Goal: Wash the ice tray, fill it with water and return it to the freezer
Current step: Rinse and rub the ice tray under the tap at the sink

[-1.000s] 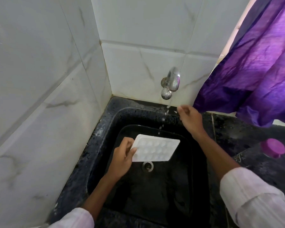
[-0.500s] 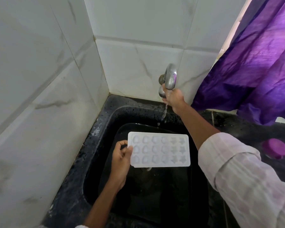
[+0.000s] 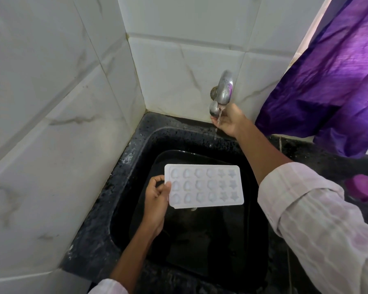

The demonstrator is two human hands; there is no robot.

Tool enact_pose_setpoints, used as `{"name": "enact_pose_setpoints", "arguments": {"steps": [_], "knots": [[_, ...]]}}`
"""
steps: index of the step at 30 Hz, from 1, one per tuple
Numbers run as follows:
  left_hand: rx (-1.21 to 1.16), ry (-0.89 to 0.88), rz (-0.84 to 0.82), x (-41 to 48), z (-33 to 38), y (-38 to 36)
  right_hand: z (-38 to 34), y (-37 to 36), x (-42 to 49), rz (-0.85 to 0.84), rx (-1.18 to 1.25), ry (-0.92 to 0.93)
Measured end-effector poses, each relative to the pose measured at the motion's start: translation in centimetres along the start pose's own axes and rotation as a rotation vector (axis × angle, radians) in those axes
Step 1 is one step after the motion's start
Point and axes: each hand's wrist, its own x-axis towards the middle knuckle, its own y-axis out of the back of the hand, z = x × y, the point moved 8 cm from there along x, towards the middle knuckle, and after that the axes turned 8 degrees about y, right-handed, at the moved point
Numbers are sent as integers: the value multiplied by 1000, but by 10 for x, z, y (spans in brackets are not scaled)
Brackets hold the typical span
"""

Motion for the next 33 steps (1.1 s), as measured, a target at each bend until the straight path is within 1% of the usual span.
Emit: {"name": "enact_pose_setpoints", "arguments": {"steps": [2, 4, 6, 8, 10, 12, 14, 17, 18, 20, 22, 24, 26, 28, 29, 33], "knots": [[4, 12, 17, -3, -3, 1, 7, 5, -14, -23, -87, 23], [16, 17, 37, -5, -5, 3, 17, 17, -37, 34, -215, 87], [27, 20, 62, -8, -7, 6, 33, 32, -71, 68, -251, 141], [30, 30, 96, -11, -10, 11, 52, 51, -107, 63, -289, 197], [36, 51, 121, -16, -14, 14, 68, 73, -138, 40, -428, 281], [26, 67, 135, -23, -19, 18, 80, 89, -164, 7, -609, 365], [7, 77, 149, -30, -23, 20, 89, 94, -186, -63, -781, 438], [-15, 85, 169, -42, -30, 23, 110, 97, -209, -226, -949, 498], [-21, 84, 175, -46, -32, 24, 114, 101, -215, -235, -977, 521], [-33, 85, 179, -55, -33, 27, 115, 116, -227, -142, -992, 576], [-47, 93, 178, -61, -36, 32, 117, 134, -236, -15, -1016, 579], [-67, 112, 152, -67, -38, 35, 126, 150, -242, 50, -1008, 451], [-93, 144, 108, -73, -44, 35, 133, 160, -250, 64, -923, 322], [-101, 182, 55, -79, -50, 33, 139, 165, -264, 88, -756, 271], [-99, 200, 29, -82, -54, 31, 141, 170, -271, 128, -694, 272], [7, 207, -85, -93, -65, 10, 147, 211, -298, 406, -617, 302]]}}
